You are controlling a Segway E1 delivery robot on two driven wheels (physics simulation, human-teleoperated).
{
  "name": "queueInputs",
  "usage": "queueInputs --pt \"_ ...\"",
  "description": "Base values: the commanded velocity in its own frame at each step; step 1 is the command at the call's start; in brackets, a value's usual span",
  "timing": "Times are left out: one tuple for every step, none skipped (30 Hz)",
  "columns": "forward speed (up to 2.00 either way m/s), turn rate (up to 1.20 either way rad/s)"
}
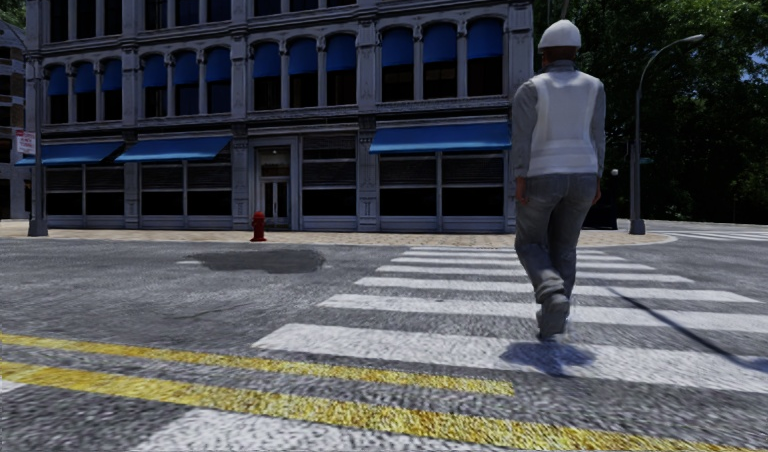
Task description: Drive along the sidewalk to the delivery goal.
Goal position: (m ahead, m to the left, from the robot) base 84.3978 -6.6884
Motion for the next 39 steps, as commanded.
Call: queueInputs --pt "1.13 -0.01" --pt "1.13 -0.01" --pt "1.13 -0.01" --pt "1.13 -0.01" --pt "1.13 -0.01" --pt "1.13 -0.01" --pt "1.13 -0.01" --pt "1.13 -0.01" --pt "1.13 -0.01" --pt "1.13 -0.02" --pt "1.13 -0.03" --pt "1.13 -0.04" --pt "1.13 -0.04" --pt "1.13 -0.05" --pt "1.13 -0.05" --pt "1.13 -0.06" --pt "1.13 -0.06" --pt "1.13 -0.08" --pt "1.13 -0.10" --pt "1.13 -0.13" --pt "1.13 -0.13" --pt "1.13 -0.14" --pt "1.13 -0.15" --pt "1.13 -0.15" --pt "1.13 -0.15" --pt "1.13 -0.15" --pt "1.13 -0.15" --pt "1.13 -0.15" --pt "1.13 -0.15" --pt "1.13 -0.15" --pt "1.13 -0.15" --pt "1.13 -0.15" --pt "1.13 -0.15" --pt "1.13 -0.15" --pt "1.13 -0.15" --pt "1.13 -0.15" --pt "1.13 -0.15" --pt "1.13 -0.15" --pt "1.13 -0.15"
